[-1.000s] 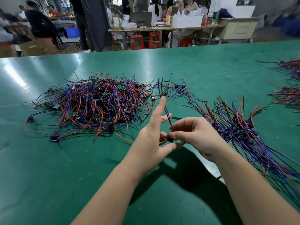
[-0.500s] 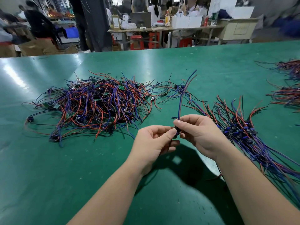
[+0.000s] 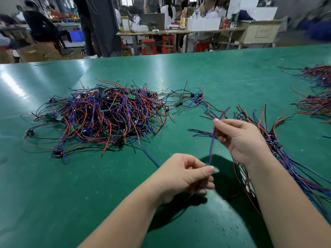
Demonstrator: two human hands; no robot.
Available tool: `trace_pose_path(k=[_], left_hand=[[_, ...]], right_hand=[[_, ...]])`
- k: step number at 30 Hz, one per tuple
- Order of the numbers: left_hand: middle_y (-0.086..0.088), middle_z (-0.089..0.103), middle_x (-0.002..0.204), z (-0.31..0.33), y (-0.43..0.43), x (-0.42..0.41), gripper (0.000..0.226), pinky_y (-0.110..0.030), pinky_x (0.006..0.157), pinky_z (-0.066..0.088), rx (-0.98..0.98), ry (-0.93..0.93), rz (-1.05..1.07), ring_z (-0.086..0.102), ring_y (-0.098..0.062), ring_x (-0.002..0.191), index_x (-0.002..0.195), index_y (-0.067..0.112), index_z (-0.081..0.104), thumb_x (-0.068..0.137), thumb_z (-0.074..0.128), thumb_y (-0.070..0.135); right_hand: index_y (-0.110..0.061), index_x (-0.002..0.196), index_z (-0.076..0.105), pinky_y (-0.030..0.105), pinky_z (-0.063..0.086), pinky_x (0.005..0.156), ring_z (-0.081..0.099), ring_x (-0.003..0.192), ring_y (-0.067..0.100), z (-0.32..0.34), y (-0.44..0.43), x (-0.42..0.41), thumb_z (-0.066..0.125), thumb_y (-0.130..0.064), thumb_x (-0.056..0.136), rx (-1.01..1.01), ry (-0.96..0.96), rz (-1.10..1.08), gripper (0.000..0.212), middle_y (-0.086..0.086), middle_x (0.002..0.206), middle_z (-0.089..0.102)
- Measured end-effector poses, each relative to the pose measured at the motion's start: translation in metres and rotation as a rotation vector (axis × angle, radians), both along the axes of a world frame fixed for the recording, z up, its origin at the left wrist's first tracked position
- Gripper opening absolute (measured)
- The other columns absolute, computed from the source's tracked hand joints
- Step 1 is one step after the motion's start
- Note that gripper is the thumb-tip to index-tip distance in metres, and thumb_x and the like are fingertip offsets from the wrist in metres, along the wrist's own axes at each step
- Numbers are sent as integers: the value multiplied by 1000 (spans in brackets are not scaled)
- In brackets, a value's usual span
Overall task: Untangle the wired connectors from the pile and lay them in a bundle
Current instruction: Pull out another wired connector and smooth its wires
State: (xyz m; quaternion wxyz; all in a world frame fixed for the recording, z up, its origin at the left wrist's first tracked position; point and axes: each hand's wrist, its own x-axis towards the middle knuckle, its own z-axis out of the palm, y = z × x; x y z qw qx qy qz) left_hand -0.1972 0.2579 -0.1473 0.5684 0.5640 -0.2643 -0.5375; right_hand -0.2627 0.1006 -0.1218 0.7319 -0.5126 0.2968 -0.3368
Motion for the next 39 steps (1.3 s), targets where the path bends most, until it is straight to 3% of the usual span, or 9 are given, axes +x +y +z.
trace_pose_path(k=[4,9,13,18,23,27,31,35,39], left_hand=[[0,64,63,-2,-4,-13,13,-21,51,54,52,-64,-75,68,-10,58,82,10,55,92,61,13],[-1,57,75,0,2,-5,16,-23,57,55,54,-163,-82,68,-16,64,112,19,53,96,55,16],[0,61,81,2,7,-6,9,-22,57,54,40,-212,-159,65,-14,64,102,17,61,97,54,20],[-1,75,91,11,6,0,10,-22,58,55,-147,-96,-38,69,-11,76,89,22,66,82,71,26],[-1,75,87,20,4,13,34,-19,49,51,-443,104,361,70,-9,70,75,19,59,52,77,36],[14,71,78,17,3,18,37,-17,54,46,-473,-245,671,60,-1,65,74,20,59,51,83,37],[17,62,68,8,0,14,36,-16,55,40,-440,-649,753,48,-2,59,71,27,57,54,87,37],[17,61,68,3,-3,7,37,-16,53,41,-433,-711,647,52,-1,60,75,35,55,54,85,42],[12,65,73,4,-1,13,35,-15,58,46,-355,-681,479,61,-3,70,78,29,56,62,84,18]], right_hand=[[-6,75,67,13,43,45,59,48,7,-1,-7,-4,69,0,79,-63,-11,-98,8,0,52,64],[-9,68,61,14,37,35,60,43,10,3,-9,-6,70,-10,83,-75,-58,-176,17,-1,49,60],[-9,63,52,12,30,33,51,35,12,2,-12,-6,57,-16,92,2,-63,-244,30,-1,40,51],[-5,82,58,16,49,45,68,54,18,7,-13,-5,21,-39,104,186,-22,-18,55,11,59,67],[1,88,63,16,49,46,63,51,14,-2,11,0,59,2,85,7,209,317,5,13,66,66],[-10,73,74,15,48,49,63,56,9,-4,30,4,69,-13,64,53,81,578,11,4,66,68],[-10,59,72,14,46,45,58,49,5,-4,38,12,67,-11,63,179,-103,469,6,3,61,66],[-10,67,76,17,49,49,63,59,12,-3,34,8,67,-10,63,101,-47,491,10,5,66,69],[-9,70,76,15,49,48,64,56,10,-1,28,5,64,-8,66,85,-23,520,13,6,65,69]])
